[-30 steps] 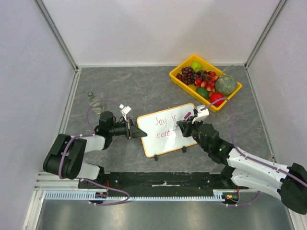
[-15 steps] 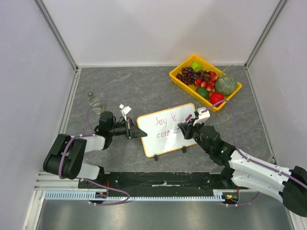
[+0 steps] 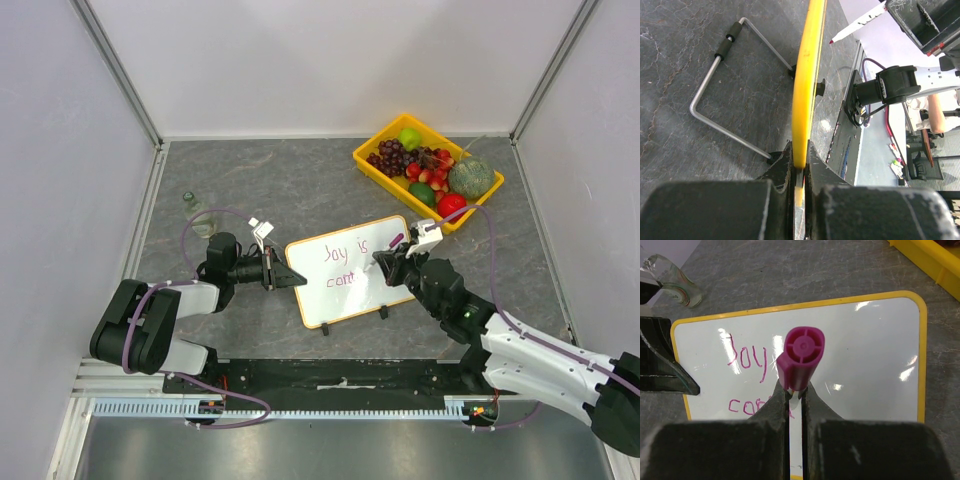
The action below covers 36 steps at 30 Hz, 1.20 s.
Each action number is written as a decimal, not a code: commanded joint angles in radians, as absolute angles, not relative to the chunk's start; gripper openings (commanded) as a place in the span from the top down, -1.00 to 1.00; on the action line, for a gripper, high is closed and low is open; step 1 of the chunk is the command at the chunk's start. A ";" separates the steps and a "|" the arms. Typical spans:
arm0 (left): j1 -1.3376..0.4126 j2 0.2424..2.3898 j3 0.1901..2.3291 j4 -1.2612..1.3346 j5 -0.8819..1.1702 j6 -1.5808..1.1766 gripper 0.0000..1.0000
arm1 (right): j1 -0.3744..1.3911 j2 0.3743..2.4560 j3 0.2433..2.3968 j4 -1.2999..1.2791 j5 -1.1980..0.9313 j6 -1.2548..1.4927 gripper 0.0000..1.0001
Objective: Write a sentence on the whiteboard
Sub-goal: Write on the whiteboard at the whiteboard stand.
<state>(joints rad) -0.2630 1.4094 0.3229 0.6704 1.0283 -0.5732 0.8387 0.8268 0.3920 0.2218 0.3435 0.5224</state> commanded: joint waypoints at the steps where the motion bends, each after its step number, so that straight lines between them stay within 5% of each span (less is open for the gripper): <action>1: -0.264 1.425 0.333 0.652 0.979 -0.557 0.96 | 0.827 0.836 0.439 0.230 0.382 0.506 1.00; 36: -0.264 1.428 0.333 0.652 0.979 -0.557 0.96 | 0.799 0.828 0.353 0.230 0.301 0.509 1.00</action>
<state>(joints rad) -0.2630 1.4094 0.3229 0.6704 1.0283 -0.5732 0.8021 0.8543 0.3748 0.2314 0.2993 0.5205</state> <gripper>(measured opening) 0.070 0.067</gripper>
